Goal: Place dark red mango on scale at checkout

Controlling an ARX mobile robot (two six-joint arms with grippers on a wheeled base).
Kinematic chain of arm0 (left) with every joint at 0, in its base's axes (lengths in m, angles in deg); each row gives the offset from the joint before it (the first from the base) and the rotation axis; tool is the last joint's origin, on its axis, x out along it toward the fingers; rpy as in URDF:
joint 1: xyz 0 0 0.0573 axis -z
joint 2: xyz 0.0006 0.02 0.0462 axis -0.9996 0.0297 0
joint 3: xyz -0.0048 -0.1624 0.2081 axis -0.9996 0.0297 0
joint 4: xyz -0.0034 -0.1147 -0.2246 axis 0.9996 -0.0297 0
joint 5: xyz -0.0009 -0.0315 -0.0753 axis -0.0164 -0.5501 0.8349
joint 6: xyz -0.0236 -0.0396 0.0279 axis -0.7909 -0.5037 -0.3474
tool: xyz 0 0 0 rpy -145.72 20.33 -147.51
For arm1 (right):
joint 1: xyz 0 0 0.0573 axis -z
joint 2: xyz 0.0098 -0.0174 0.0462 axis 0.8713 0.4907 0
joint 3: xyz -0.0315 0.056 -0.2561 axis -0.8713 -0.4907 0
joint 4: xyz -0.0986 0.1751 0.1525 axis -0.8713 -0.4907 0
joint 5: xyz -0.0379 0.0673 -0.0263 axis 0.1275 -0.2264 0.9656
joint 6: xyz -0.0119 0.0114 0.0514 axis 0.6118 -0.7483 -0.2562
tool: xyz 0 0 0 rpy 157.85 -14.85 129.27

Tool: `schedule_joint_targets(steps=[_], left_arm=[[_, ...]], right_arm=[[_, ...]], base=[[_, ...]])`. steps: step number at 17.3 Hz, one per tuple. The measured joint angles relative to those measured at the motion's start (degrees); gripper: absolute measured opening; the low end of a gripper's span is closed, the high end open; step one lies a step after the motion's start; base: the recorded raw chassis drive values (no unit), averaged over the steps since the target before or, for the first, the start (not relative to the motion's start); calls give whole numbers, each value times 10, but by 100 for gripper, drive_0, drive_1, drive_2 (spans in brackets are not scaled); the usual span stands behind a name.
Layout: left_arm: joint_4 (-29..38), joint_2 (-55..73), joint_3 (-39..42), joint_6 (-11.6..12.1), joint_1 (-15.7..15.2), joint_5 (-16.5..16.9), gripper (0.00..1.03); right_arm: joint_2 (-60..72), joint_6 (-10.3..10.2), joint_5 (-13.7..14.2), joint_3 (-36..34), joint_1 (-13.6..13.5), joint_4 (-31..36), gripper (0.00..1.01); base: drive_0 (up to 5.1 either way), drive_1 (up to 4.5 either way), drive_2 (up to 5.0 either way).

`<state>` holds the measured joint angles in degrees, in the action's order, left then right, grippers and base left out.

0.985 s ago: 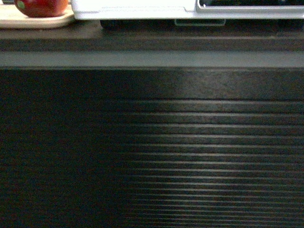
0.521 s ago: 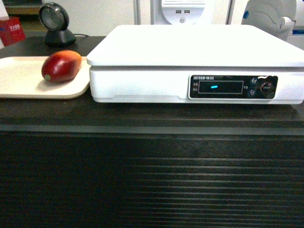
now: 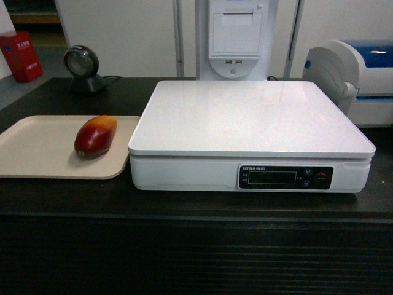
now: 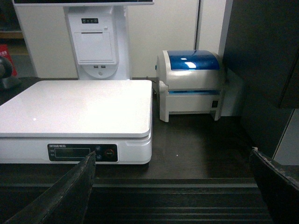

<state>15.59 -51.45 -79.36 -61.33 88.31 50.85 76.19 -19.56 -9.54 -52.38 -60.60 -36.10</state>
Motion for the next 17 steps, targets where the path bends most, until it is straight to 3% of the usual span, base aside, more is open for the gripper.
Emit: schedule_joint_targets(steps=[17], left_arm=[[0,0,0,0,0,0,98]], right_arm=[[0,0,0,0,0,0,98]], base=[[0,0,0]])
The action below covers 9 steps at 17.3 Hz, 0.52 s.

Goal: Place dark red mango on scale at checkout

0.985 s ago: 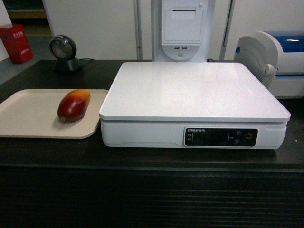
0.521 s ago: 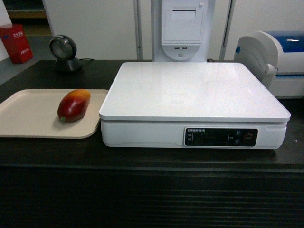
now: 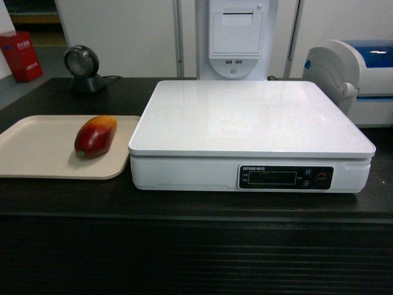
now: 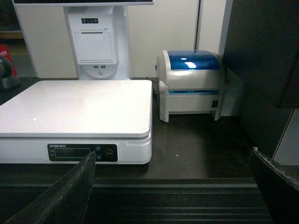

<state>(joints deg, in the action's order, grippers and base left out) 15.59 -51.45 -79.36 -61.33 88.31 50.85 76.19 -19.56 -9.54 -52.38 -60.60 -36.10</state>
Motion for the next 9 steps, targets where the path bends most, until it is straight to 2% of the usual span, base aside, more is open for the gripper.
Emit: schedule_joint_targets(steps=[3,4,5,6,7,9], left_arm=[[0,0,0,0,0,0,98],[-25,5,-6,-10,8,-14,98],[-82,33,-28,-49,35,-79,98],[-94,113,-70,-112,72,-150,98],[-73,148,-102,-137,64,-166,98],[-21,183,-148,-144,33,-141,98]], right_arm=[[0,0,0,0,0,0,98],[0,0,0,0,0,0,98],[0,0,0,0,0,0,98],[0,0,0,0,0,0,98],[0,0,0,0,0,0,98],[0,0,0,0,0,0,98]], base=[[0,0,0],[0,0,0],[0,0,0],[0,0,0],[0,0,0],[0,0,0]])
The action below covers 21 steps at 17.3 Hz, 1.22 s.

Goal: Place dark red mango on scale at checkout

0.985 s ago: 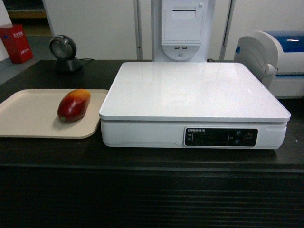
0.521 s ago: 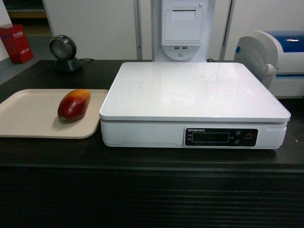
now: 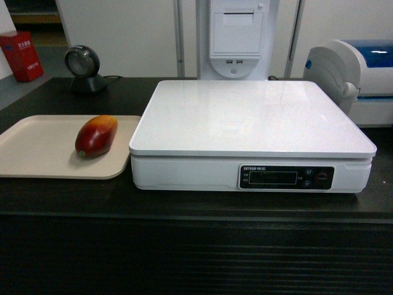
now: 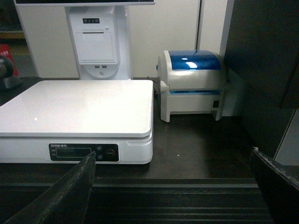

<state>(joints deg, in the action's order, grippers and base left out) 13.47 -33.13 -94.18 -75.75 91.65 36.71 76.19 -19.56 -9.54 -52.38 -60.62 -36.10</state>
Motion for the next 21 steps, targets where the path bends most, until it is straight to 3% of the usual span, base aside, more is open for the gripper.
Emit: schedule_joint_targets(steps=[3,4,5,7,9,14,17,21], left_arm=[[167,199,-49,47,-75,125,98],[194,236,-62,55,-83,144,98],[249,323,-103,63,-98,185,98],[294,476,-193,74,-104,238,98],[280,639,-292,89,-89,284,98],[181,936,-522,129,-54,273,98],[125,1034,-613,149,-50,253,98],[83,1081,-684,160,-53,252,98]], right_arm=[[0,0,0,0,0,0,98],[0,0,0,0,0,0,98],[0,0,0,0,0,0,98],[0,0,0,0,0,0,98],[0,0,0,0,0,0,98],[0,0,0,0,0,0,98],[0,0,0,0,0,0,98],[0,0,0,0,0,0,98]], base=[[0,0,0],[0,0,0],[0,0,0],[0,0,0],[0,0,0],[0,0,0],[0,0,0],[0,0,0]])
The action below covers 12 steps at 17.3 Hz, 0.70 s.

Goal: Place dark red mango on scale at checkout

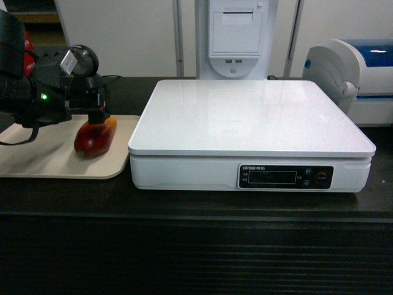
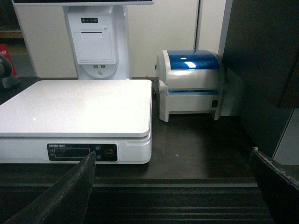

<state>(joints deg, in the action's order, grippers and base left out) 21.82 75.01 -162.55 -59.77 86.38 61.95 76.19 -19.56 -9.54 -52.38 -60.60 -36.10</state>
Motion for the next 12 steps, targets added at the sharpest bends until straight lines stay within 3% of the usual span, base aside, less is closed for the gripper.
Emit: schedule_joint_targets(steps=[7,12], left_arm=[[-108,78,-103,2,3,1,98],[-123,89,-126,4,3,6,98]], right_arm=[[0,0,0,0,0,0,98],[0,0,0,0,0,0,98]], base=[[0,0,0],[0,0,0]])
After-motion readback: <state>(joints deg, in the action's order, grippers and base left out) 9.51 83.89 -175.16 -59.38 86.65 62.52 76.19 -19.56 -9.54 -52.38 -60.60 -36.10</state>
